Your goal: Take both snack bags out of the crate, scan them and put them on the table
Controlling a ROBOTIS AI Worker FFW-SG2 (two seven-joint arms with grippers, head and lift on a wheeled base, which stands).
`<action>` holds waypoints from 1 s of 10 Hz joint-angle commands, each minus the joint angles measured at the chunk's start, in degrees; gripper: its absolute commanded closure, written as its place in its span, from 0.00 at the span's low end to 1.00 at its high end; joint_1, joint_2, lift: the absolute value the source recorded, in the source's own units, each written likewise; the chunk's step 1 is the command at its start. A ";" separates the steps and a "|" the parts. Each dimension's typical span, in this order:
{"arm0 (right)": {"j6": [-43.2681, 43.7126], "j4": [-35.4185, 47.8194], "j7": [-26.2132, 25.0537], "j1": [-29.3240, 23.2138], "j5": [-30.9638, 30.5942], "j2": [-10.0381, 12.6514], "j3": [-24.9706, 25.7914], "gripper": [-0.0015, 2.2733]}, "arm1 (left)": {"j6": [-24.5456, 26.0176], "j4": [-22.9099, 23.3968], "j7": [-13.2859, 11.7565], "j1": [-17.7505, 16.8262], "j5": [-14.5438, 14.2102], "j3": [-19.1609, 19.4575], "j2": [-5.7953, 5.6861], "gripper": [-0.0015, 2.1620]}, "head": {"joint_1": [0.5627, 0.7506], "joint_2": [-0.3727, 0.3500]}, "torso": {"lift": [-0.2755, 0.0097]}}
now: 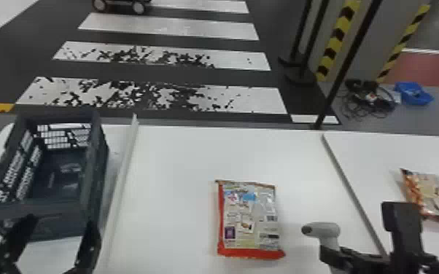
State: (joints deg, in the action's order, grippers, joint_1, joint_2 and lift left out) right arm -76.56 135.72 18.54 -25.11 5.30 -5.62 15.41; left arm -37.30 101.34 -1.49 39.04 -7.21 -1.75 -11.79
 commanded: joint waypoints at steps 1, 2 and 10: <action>-4.26 3.76 0.00 -0.47 0.07 0.35 -0.03 0.99 | 0.00 -0.18 0.00 -0.19 0.00 -0.19 0.01 0.07 | 0.70 0.39 | 0.63; -5.67 4.99 0.18 -0.82 1.21 0.52 0.06 0.99 | 0.00 -0.35 0.00 -0.28 0.00 -0.27 -0.08 0.07 | 0.70 0.40 | 0.63; -7.43 8.77 0.53 0.59 3.14 3.07 -4.78 0.99 | -0.35 -0.35 -0.09 -0.01 0.18 -0.71 0.01 0.07 | 0.70 0.55 | 0.63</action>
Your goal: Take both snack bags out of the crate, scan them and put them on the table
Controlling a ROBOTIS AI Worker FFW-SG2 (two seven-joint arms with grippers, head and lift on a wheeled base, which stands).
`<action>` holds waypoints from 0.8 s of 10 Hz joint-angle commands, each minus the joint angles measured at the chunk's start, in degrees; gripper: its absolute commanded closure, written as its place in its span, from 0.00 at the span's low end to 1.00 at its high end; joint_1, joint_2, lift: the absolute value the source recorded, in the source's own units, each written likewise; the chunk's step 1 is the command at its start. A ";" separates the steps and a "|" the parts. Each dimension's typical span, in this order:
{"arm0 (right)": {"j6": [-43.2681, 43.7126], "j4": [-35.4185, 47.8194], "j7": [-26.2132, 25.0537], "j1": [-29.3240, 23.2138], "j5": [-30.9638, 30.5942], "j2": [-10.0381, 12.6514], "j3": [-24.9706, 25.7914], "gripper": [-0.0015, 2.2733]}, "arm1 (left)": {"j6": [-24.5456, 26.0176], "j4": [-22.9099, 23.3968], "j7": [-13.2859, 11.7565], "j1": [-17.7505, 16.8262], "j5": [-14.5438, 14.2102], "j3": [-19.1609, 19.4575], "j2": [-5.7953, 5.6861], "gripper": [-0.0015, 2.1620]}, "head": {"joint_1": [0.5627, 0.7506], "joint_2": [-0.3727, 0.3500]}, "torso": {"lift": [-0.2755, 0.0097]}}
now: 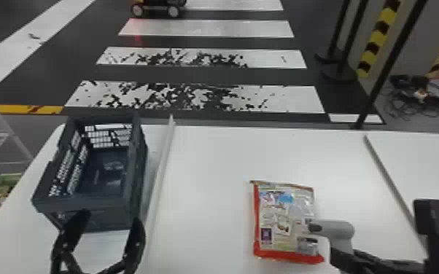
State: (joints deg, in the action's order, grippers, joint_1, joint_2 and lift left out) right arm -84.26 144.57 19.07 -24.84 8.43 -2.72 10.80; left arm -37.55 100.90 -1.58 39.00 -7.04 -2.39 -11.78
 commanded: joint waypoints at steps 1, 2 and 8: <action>0.63 -0.25 0.01 0.84 0.00 0.26 -0.60 0.99 | -0.11 0.18 0.00 0.11 0.01 0.02 0.00 0.07 | 0.70 0.56 | 0.63; 0.63 -0.51 0.01 1.11 0.00 0.43 -1.04 0.99 | -0.11 0.18 0.00 0.20 0.01 -0.07 -0.09 0.07 | 0.70 0.57 | 0.63; 2.04 -3.68 -0.34 2.16 -0.79 0.61 -2.97 0.99 | -0.98 0.26 -0.09 0.55 0.01 0.11 -0.09 0.07 | 0.70 0.60 | 0.63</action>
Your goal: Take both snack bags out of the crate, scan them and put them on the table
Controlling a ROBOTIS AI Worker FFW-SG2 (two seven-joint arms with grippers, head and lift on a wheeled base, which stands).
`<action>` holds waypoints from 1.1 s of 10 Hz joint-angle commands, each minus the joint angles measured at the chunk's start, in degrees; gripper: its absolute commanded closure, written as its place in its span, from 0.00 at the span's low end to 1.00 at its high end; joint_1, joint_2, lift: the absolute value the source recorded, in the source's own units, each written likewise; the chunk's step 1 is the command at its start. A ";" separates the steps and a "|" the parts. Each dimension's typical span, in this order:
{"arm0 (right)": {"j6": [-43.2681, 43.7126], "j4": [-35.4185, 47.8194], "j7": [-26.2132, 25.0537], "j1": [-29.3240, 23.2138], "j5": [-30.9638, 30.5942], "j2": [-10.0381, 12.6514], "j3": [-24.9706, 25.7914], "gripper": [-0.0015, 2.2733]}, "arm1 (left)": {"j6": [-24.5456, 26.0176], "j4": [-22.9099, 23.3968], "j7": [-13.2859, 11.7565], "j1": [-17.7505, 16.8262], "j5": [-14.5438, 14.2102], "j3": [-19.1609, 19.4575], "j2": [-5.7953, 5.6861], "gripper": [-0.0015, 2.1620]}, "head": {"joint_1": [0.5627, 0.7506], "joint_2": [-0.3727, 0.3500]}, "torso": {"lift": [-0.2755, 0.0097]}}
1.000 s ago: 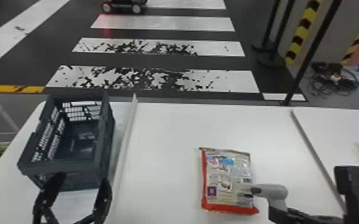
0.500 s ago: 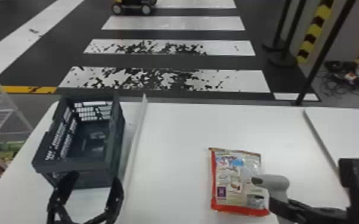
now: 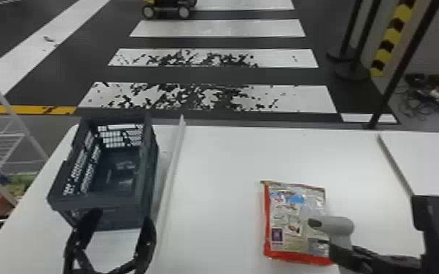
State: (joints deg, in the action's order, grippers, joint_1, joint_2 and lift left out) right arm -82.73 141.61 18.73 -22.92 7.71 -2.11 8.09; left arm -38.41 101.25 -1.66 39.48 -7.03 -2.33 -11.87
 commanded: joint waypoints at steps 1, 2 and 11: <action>1.03 -1.51 -0.01 0.68 -0.15 0.09 -0.53 0.99 | -0.30 -0.18 0.08 0.16 -0.09 0.31 0.00 0.07 | 0.70 0.61 | 0.63; 1.56 -2.30 -0.10 1.12 -0.24 0.09 -0.71 0.99 | -0.30 -0.18 0.08 0.33 -0.18 0.40 0.00 0.07 | 0.70 0.61 | 0.63; 3.85 -4.14 -0.28 2.09 -0.59 -1.76 5.62 0.99 | -0.30 -0.61 -0.01 0.07 -0.35 0.58 0.00 0.07 | 0.70 0.57 | 0.63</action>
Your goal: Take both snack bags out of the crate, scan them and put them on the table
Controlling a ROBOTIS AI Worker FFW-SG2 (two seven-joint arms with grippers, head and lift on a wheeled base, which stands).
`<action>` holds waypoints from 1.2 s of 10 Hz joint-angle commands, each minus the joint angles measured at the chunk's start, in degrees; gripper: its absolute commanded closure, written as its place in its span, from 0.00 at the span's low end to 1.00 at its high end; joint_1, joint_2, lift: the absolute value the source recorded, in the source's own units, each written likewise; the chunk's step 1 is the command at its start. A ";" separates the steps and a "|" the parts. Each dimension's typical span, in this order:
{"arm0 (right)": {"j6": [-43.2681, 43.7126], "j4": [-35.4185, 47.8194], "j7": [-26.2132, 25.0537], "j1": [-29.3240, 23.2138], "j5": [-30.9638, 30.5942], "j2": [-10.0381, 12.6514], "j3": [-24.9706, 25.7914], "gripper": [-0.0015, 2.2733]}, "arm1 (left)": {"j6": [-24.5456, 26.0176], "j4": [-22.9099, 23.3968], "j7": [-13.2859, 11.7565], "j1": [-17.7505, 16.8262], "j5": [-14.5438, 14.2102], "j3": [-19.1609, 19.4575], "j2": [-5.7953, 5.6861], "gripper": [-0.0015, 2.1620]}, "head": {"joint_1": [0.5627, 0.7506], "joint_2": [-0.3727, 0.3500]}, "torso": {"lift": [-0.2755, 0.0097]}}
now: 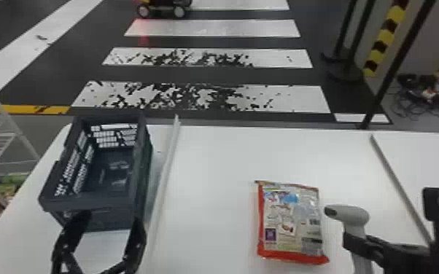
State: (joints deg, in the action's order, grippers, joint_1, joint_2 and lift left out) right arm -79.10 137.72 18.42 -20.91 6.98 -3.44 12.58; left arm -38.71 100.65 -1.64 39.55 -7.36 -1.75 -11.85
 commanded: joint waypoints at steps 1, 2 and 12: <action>0.91 -0.88 -0.05 0.08 0.93 -0.78 3.33 0.99 | 0.00 -0.01 -0.03 0.00 -0.02 -0.01 -0.01 0.07 | 0.70 0.52 | 0.63; 2.50 -1.84 -0.05 0.08 1.02 -1.30 4.56 0.99 | 0.00 -0.01 -0.03 0.00 -0.02 0.08 -0.01 0.07 | 0.70 0.48 | 0.63; 19.37 -23.29 0.39 6.58 -0.39 -3.06 4.30 0.94 | -0.35 -0.19 -0.03 0.09 -0.55 0.87 -0.01 0.07 | 0.70 0.36 | 0.63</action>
State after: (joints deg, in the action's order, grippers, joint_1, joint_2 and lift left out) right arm -59.82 114.93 18.83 -14.46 6.55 -6.50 16.95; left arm -39.04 100.51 -1.67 39.73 -7.92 -0.88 -11.88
